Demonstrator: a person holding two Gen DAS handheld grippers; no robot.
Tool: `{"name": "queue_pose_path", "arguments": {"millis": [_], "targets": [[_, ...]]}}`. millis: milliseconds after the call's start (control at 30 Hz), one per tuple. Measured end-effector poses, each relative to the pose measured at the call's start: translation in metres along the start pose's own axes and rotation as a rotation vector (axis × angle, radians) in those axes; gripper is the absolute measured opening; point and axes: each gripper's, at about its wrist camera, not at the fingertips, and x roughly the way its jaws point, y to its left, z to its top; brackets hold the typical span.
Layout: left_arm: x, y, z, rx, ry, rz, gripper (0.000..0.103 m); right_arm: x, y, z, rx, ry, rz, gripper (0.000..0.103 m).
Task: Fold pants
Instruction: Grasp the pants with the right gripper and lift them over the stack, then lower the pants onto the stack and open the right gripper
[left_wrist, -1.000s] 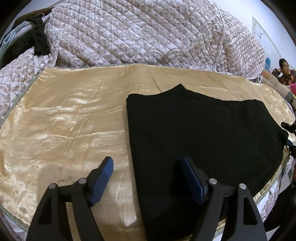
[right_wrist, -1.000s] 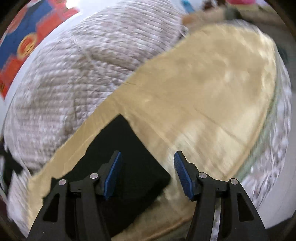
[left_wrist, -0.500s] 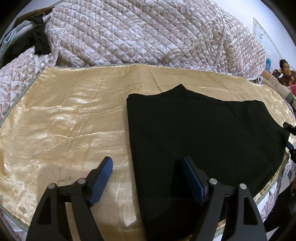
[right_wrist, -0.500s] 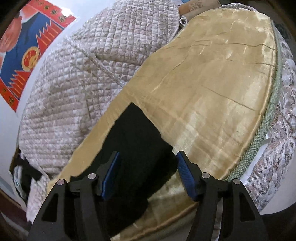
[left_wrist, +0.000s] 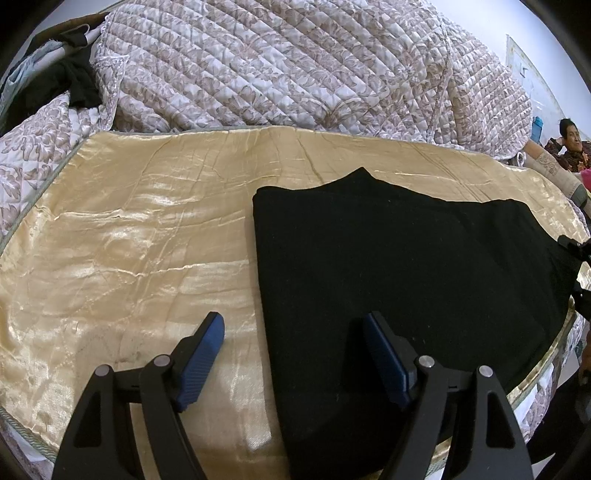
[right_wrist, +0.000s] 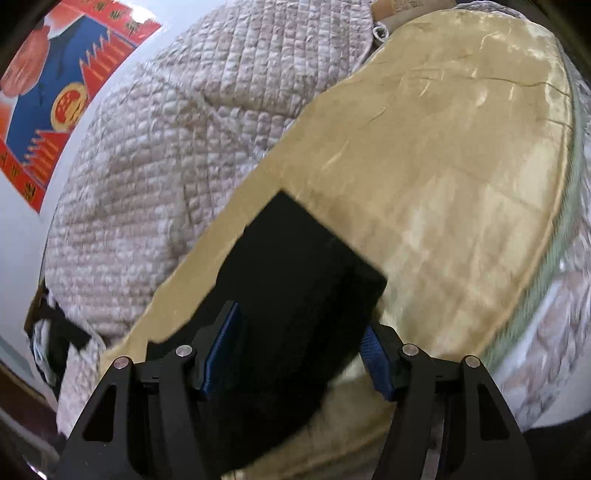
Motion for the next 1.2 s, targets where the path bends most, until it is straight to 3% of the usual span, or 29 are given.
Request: {"name": "queue_pose_path", "arguments": {"millis": [33,100,133,167,267,533,767,900,967,1033,1200], "targets": [[0.0,0.0,0.001,-0.003,0.002,0.002,0.08,0.001,0.001,0.001,-0.003,0.003,0.005,0.062],[0.002,-0.001,0.003,-0.011,0.011,0.004,0.08,0.011,0.004,0.003,-0.02,0.036,-0.011,0.051],[0.002,-0.001,0.004,-0.015,0.016,0.005,0.08,0.014,0.004,0.003,-0.02,0.05,-0.023,0.035],[0.002,-0.002,0.006,-0.02,0.019,0.008,0.08,0.017,0.004,0.004,-0.012,0.061,-0.026,0.026],[-0.003,0.0,0.011,-0.028,0.004,0.019,0.08,0.012,0.013,0.005,-0.032,0.054,-0.01,0.025],[-0.019,0.024,0.027,-0.105,-0.054,0.044,0.08,-0.007,0.107,-0.004,-0.285,0.047,0.136,0.024],[-0.036,0.081,0.033,-0.252,-0.094,0.111,0.08,0.001,0.198,-0.067,-0.506,0.171,0.289,0.023],[-0.041,0.111,0.027,-0.343,-0.092,0.124,0.079,0.03,0.224,-0.126,-0.613,0.324,0.339,0.024],[-0.043,0.117,0.025,-0.36,-0.089,0.12,0.079,0.052,0.227,-0.161,-0.672,0.424,0.318,0.024],[-0.045,0.118,0.024,-0.363,-0.094,0.115,0.079,0.065,0.223,-0.182,-0.721,0.463,0.283,0.024],[-0.048,0.119,0.025,-0.366,-0.104,0.1,0.079,0.053,0.231,-0.184,-0.775,0.395,0.261,0.024]]}}
